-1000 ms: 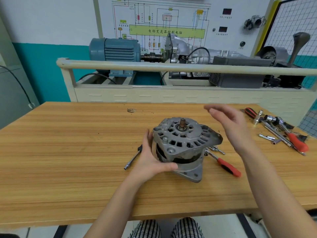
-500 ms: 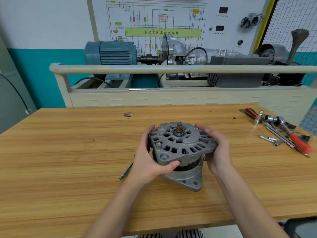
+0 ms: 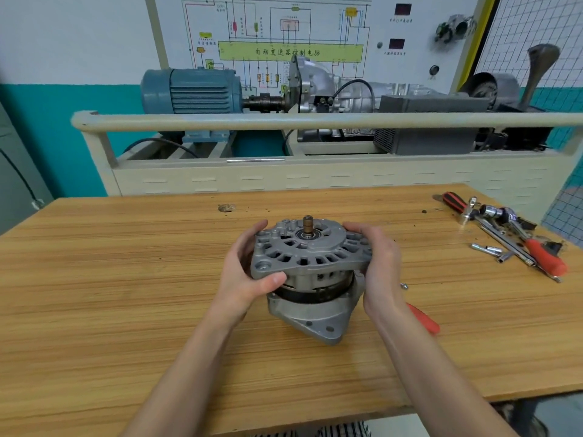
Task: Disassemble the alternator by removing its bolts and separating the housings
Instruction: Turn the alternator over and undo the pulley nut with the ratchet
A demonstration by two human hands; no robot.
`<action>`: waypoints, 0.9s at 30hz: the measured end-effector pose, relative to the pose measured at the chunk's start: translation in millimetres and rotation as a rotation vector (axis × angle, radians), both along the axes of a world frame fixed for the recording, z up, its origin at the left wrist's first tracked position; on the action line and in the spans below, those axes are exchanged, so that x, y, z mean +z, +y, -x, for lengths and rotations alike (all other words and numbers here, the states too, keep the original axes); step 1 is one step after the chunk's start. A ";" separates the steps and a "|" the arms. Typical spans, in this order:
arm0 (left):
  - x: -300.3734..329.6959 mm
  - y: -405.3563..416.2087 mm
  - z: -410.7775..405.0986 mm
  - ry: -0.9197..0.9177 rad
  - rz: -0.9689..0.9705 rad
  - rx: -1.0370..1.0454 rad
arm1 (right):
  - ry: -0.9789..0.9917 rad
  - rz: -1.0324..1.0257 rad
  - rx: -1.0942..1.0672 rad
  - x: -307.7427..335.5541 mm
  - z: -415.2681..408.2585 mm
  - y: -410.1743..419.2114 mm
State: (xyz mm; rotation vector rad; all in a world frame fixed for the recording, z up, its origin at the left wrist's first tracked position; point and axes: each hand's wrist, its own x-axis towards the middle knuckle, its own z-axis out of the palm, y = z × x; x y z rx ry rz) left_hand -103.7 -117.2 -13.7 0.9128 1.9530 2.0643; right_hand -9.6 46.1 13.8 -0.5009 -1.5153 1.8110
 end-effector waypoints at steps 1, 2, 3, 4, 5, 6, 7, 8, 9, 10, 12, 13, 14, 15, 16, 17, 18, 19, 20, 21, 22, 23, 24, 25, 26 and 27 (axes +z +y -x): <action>0.1 -1.9 0.8 0.004 0.003 -0.004 | 0.004 -0.029 0.024 0.0 -1.7 0.4; -0.1 -3.9 1.5 0.008 0.008 -0.007 | 0.008 -0.061 0.055 -1.5 -3.0 1.3; -0.1 -6.2 1.9 0.012 0.012 -0.010 | 0.003 -0.094 0.092 -3.7 -4.6 2.1; -0.2 -8.9 1.9 0.015 0.015 -0.015 | -0.012 -0.130 0.135 -6.5 -6.8 2.7; -0.5 -11.7 2.1 0.019 0.015 -0.022 | -0.029 -0.161 0.187 -9.6 -9.5 3.1; -0.8 -14.5 2.4 0.023 0.016 -0.029 | -0.037 -0.184 0.246 -12.8 -12.2 3.8; -0.9 -17.4 2.0 0.026 0.017 -0.035 | -0.036 -0.203 0.304 -15.5 -14.4 4.5; -0.4 -19.9 1.7 0.030 0.016 -0.039 | -0.029 -0.226 0.356 -16.9 -15.9 4.7; 0.3 -22.4 1.5 0.035 0.014 -0.040 | -0.026 -0.252 0.394 -17.3 -16.6 4.8; 1.3 -24.7 1.6 0.043 0.012 -0.042 | -0.028 -0.282 0.412 -17.2 -15.9 4.3; 3.1 -30.0 0.9 0.062 0.012 -0.045 | -0.037 -0.346 0.389 -17.3 -13.2 1.7; 3.2 -32.7 0.0 0.074 0.022 -0.041 | -0.036 -0.382 0.365 -17.0 -11.7 -0.1; 3.5 -35.6 -0.7 0.084 0.033 -0.038 | -0.030 -0.412 0.349 -16.1 -10.0 -1.7; 4.2 -38.7 -1.6 0.091 0.047 -0.038 | -0.015 -0.424 0.342 -15.5 -8.3 -3.2; 5.5 -41.0 -2.4 0.096 0.060 -0.041 | 0.008 -0.421 0.341 -15.8 -7.0 -3.7; 6.6 -43.4 -3.0 0.094 0.073 -0.046 | 0.034 -0.414 0.340 -16.6 -5.7 -3.7; 7.1 -45.4 -2.7 0.087 0.081 -0.052 | 0.055 -0.407 0.334 -17.7 -4.2 -4.3; 7.3 -47.9 -2.9 0.074 0.087 -0.060 | 0.070 -0.404 0.328 -19.0 -2.8 -5.3; 7.2 -50.5 -3.0 0.064 0.089 -0.068 | 0.086 -0.406 0.321 -20.5 -1.1 -7.4; 7.0 -52.8 -3.1 0.058 0.093 -0.073 | 0.105 -0.407 0.313 -22.2 0.6 -9.8; 6.7 -55.2 -2.8 0.052 0.102 -0.079 | 0.125 -0.398 0.306 -23.8 2.0 -11.9; 7.2 -57.5 -2.0 0.041 0.111 -0.088 | 0.144 -0.377 0.303 -25.5 3.3 -13.4; 7.5 -60.4 -0.4 0.034 0.128 -0.107 | 0.165 -0.347 0.305 -27.6 4.4 -13.9; 7.6 -64.1 1.5 0.030 0.142 -0.140 | 0.190 -0.316 0.311 -29.6 5.6 -13.8; 7.4 -68.1 4.3 0.023 0.150 -0.186 | 0.218 -0.288 0.320 -31.5 6.3 -14.0; 7.4 -73.8 7.1 -0.010 0.146 -0.233 | 0.245 -0.264 0.325 -33.4 6.8 -14.3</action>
